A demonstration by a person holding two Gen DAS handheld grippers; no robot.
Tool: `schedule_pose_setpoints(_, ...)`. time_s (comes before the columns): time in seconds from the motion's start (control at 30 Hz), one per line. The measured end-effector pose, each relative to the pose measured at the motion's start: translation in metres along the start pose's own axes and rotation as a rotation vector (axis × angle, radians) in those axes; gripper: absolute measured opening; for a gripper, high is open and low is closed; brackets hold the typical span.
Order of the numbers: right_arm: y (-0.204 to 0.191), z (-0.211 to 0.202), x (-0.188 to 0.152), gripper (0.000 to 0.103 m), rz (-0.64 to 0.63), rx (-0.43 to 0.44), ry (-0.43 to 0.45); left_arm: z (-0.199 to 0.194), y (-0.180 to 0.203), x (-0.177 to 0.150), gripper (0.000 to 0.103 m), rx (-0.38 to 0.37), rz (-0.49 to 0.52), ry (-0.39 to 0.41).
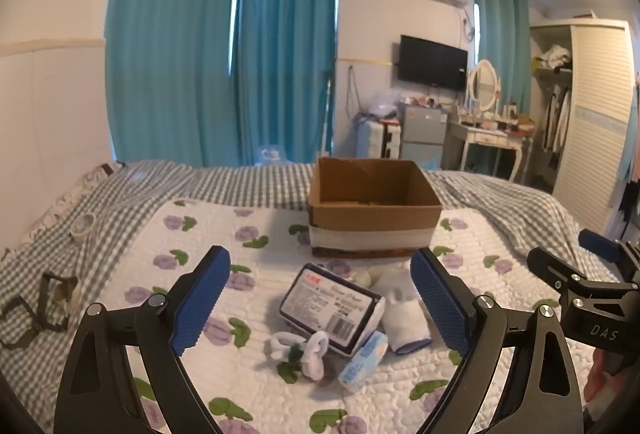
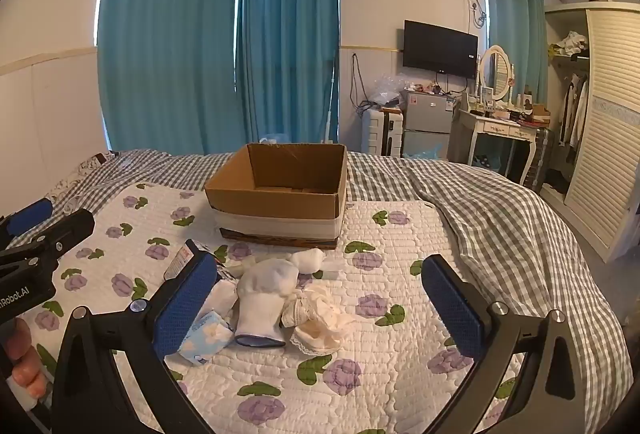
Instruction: Organize soft objects
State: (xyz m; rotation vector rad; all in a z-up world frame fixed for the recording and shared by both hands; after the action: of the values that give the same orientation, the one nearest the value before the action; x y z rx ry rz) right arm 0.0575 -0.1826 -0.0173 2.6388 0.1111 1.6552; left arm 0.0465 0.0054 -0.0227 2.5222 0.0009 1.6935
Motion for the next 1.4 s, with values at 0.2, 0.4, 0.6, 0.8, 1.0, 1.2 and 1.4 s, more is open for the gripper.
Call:
schedule_pose_setpoints(0.2, 0.000, 0.000, -0.001, 0.103, -0.002, 0.001, -0.005, 0.001, -0.002, 0.000, 0.093, 0.001, -0.002, -0.007)
schedule_pose_setpoints(0.4, -0.001, 0.002, 0.000, 0.103, 0.002, 0.001, -0.001, 0.001, -0.003, -0.004, 0.093, 0.007, -0.002, -0.007)
schedule_pose_setpoints(0.6, -0.003, 0.003, -0.002, 0.103, 0.003, 0.002, -0.003, 0.001, -0.003, -0.005, 0.093, 0.008, -0.001, -0.009)
schedule_pose_setpoints(0.8, -0.001, 0.002, -0.005, 0.103, 0.000, 0.001, -0.002, 0.002, -0.003, -0.006, 0.093, 0.007, -0.002, -0.010)
schedule_pose_setpoints(1.0, -0.002, 0.002, -0.004, 0.103, -0.004, -0.001, 0.000, 0.002, -0.004, -0.005, 0.093, 0.006, -0.002, -0.011)
schedule_pose_setpoints(1.2, -0.003, 0.001, -0.008, 0.103, -0.011, -0.002, 0.007, 0.001, -0.006, -0.007, 0.093, 0.004, -0.010, -0.006)
schedule_pose_setpoints(1.4, -0.002, -0.009, 0.000, 0.103, -0.114, -0.049, 0.088, -0.007, -0.007, -0.006, 0.093, 0.005, -0.009, 0.008)
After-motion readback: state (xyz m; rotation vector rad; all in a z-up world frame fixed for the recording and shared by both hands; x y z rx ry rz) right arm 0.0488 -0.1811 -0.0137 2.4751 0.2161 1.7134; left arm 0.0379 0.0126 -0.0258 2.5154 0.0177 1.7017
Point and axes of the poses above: each gripper's, at about its wrist camera, not at the fingertips, and z roughly the way its jaws point, y to its right, x to its top, the point moved 5 cm from there along z, roughly the way its jaws point, and after that the axes turned 6 degrees about -x, right-handed, at the moved point
